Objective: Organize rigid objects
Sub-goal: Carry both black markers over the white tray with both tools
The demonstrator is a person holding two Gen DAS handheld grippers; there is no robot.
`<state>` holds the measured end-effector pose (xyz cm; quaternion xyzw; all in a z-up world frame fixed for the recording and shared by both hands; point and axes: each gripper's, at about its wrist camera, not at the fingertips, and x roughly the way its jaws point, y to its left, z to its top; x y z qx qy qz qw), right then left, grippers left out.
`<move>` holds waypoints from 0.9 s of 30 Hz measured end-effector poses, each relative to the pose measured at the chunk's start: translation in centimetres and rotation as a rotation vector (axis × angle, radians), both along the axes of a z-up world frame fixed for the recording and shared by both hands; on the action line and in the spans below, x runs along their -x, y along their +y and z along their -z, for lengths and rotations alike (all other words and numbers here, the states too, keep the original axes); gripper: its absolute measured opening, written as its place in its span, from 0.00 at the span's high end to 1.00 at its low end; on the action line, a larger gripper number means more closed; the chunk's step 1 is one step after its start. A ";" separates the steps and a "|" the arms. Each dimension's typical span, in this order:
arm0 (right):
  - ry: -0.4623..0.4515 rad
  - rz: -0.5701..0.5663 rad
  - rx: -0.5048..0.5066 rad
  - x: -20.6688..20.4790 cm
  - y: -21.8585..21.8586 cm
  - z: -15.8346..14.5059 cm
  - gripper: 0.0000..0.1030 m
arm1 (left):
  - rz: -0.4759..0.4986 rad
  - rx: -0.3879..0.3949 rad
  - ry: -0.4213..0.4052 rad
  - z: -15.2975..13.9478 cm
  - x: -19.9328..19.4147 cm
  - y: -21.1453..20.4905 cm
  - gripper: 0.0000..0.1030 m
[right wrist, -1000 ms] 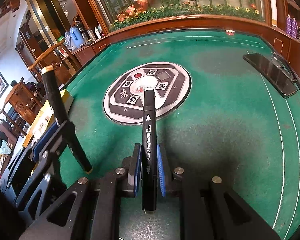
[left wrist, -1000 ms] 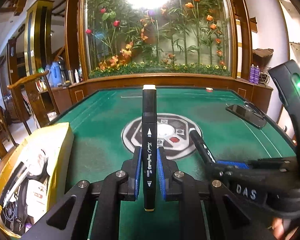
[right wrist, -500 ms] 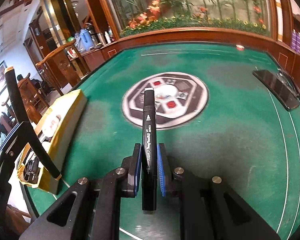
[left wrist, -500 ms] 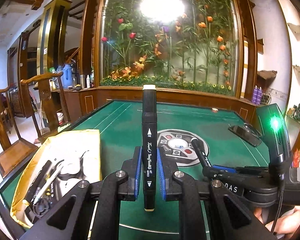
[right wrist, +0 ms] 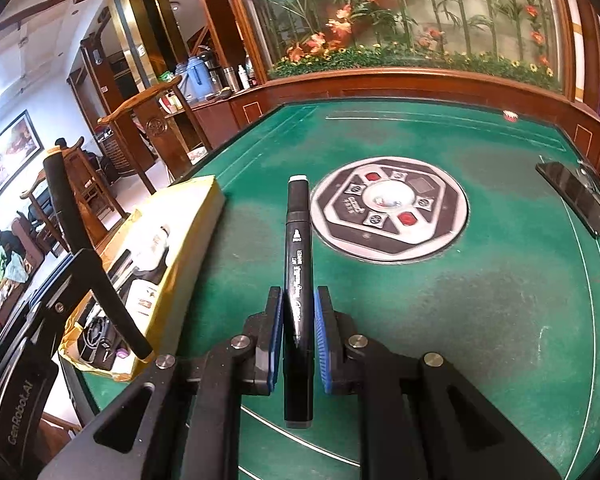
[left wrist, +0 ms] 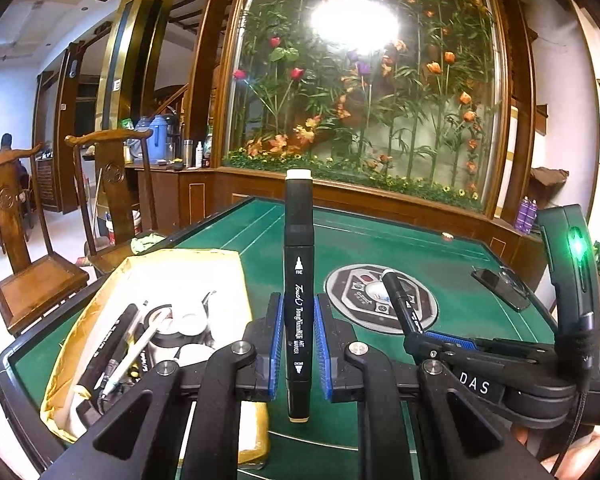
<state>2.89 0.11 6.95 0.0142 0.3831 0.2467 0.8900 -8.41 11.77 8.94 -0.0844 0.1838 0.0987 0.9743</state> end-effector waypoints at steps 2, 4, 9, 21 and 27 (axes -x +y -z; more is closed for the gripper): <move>0.000 -0.010 0.000 0.2 0.5 -0.1 0.86 | -0.004 0.003 0.000 0.0 0.2 0.4 0.85; 0.001 -0.015 -0.001 0.5 0.8 -0.2 0.86 | -0.008 0.005 -0.001 0.1 0.4 0.5 0.85; -0.001 -0.031 0.007 0.7 2.0 -0.5 0.86 | -0.021 0.012 -0.013 -0.1 0.8 1.2 0.85; -0.004 -0.123 0.012 1.6 7.5 -1.4 0.86 | -0.091 0.075 -0.018 0.3 1.6 5.6 0.85; -0.009 -0.160 0.005 2.0 10.1 -1.9 0.86 | -0.137 0.101 -0.010 1.0 2.0 7.8 0.85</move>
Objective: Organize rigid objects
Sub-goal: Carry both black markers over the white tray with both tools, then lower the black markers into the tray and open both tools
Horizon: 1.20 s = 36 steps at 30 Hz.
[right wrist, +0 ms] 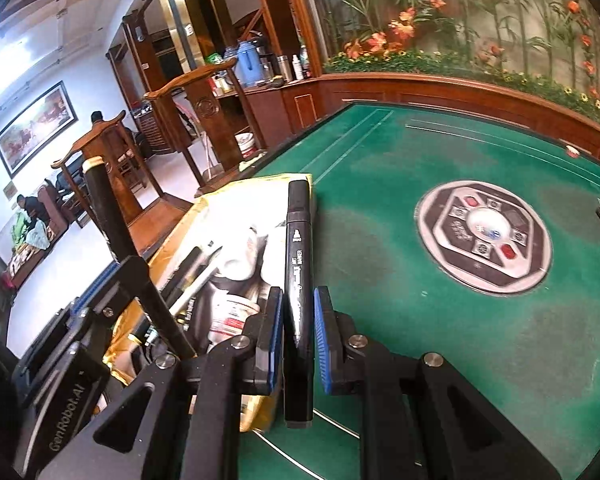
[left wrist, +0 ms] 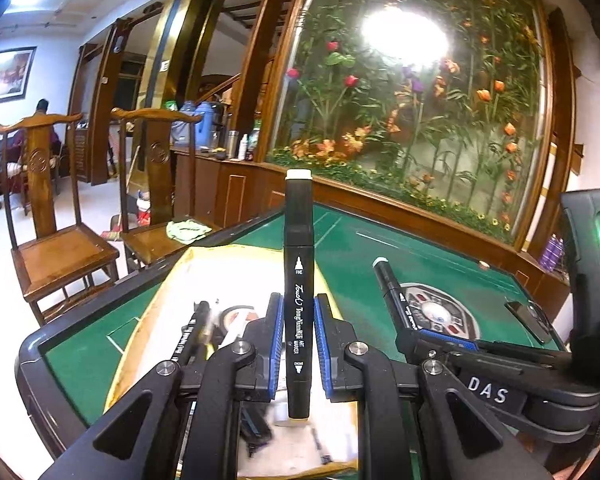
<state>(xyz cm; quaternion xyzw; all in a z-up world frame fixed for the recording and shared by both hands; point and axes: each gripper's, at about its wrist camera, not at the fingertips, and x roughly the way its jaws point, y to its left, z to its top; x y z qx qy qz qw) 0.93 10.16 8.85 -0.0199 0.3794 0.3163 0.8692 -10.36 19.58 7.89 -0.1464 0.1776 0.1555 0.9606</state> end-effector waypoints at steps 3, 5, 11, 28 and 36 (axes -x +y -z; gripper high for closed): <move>-0.005 -0.022 0.002 0.2 1.4 0.0 0.86 | -0.018 0.010 0.016 0.5 0.1 1.0 0.85; -0.005 -0.034 0.002 0.0 2.2 0.0 0.86 | -0.029 0.011 0.024 0.7 0.1 1.4 0.85; 0.016 -0.054 -0.014 -0.6 4.2 0.2 0.86 | -0.049 -0.005 0.068 1.2 -0.1 2.3 0.85; 0.075 -0.093 0.016 -2.3 7.4 1.6 0.86 | -0.054 0.015 0.118 2.1 -1.4 3.4 0.85; 0.097 -0.085 0.016 -2.6 7.4 2.0 0.86 | -0.044 0.020 0.135 2.4 -2.2 3.5 0.85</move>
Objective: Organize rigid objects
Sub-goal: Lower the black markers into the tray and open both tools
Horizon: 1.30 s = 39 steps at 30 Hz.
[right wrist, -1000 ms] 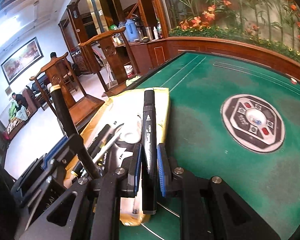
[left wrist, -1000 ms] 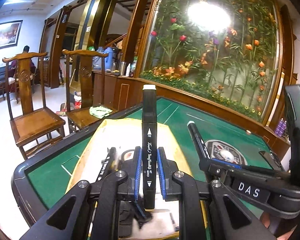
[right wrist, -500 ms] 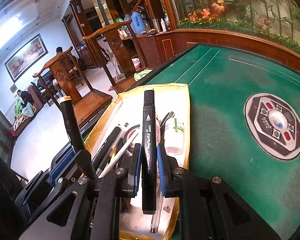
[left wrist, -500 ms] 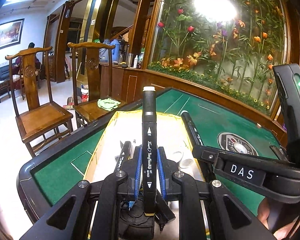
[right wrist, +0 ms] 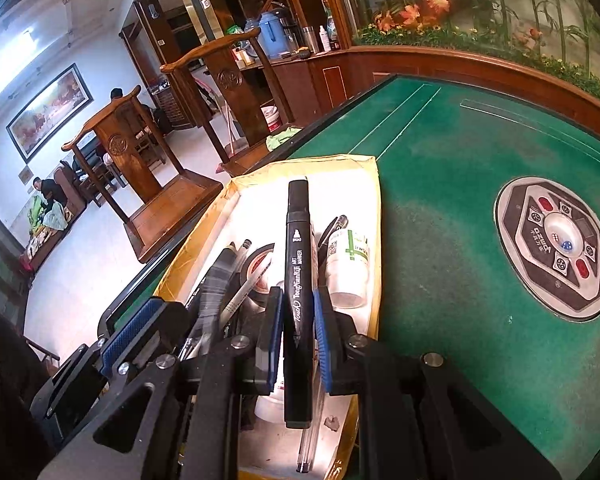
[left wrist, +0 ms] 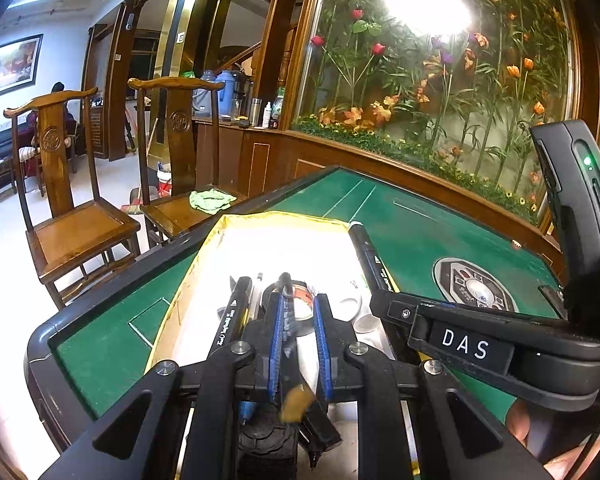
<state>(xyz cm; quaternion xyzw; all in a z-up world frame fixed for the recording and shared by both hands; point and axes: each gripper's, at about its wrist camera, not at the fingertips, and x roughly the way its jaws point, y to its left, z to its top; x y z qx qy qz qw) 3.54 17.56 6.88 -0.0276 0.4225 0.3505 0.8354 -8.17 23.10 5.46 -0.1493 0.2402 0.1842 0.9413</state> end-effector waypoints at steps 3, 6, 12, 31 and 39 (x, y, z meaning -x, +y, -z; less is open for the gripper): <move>0.003 0.001 0.001 -0.1 0.0 0.1 0.86 | 0.000 0.003 0.005 0.1 -0.4 0.0 0.86; 0.016 0.007 0.005 -0.7 0.0 0.4 0.86 | -0.001 0.007 0.012 0.2 -0.8 -0.1 0.86; 0.051 0.017 0.018 -1.9 0.5 1.1 0.86 | 0.007 0.021 0.027 0.7 -1.2 -0.1 0.86; 0.044 0.023 0.044 -2.3 1.3 1.6 0.86 | 0.018 0.123 0.069 2.1 -1.4 0.9 0.81; 0.030 0.029 0.068 -2.5 1.9 2.0 0.85 | 0.007 0.140 0.077 1.9 -1.2 0.8 0.62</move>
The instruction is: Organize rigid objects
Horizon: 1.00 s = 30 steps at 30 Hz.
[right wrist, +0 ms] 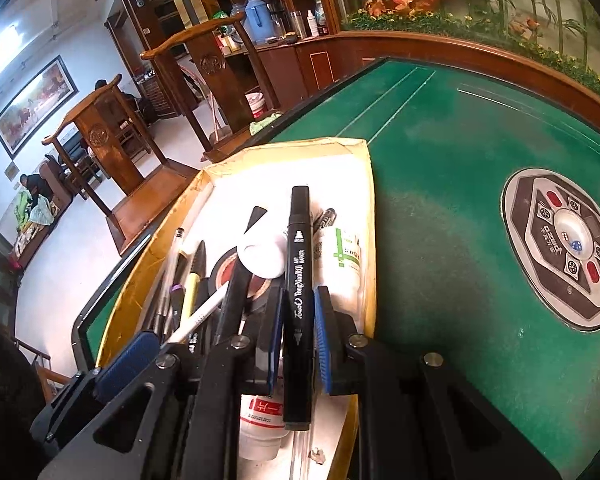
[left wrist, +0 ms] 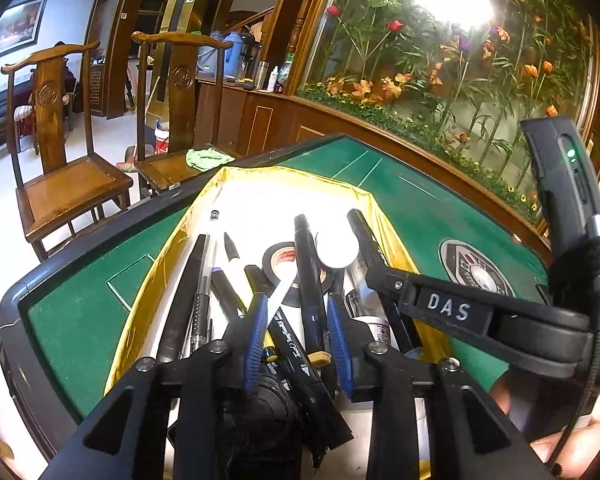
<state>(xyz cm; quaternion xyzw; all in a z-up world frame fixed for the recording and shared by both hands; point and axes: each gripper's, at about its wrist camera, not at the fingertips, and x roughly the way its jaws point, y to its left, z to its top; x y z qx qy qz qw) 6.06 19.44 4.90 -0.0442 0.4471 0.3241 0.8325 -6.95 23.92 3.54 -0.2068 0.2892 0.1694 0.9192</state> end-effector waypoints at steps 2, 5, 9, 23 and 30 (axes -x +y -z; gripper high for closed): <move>-0.002 -0.004 0.008 -0.1 0.0 0.2 0.83 | -0.006 0.001 0.002 0.0 0.1 0.1 0.51; -0.007 -0.012 0.008 0.0 -0.3 0.0 0.78 | -0.011 -0.004 -0.003 -0.2 0.3 0.1 0.48; -0.059 -0.006 -0.002 0.9 -1.0 -1.2 0.65 | -0.014 -0.016 -0.004 -0.5 0.6 0.0 0.34; -0.225 0.065 -0.047 4.7 -7.4 -3.6 0.24 | -0.077 -0.149 -0.045 -1.3 3.0 -1.7 0.03; -0.266 0.081 -0.062 6.1 -11.1 -3.6 0.19 | -0.120 -0.235 -0.044 -1.7 3.6 -3.1 0.01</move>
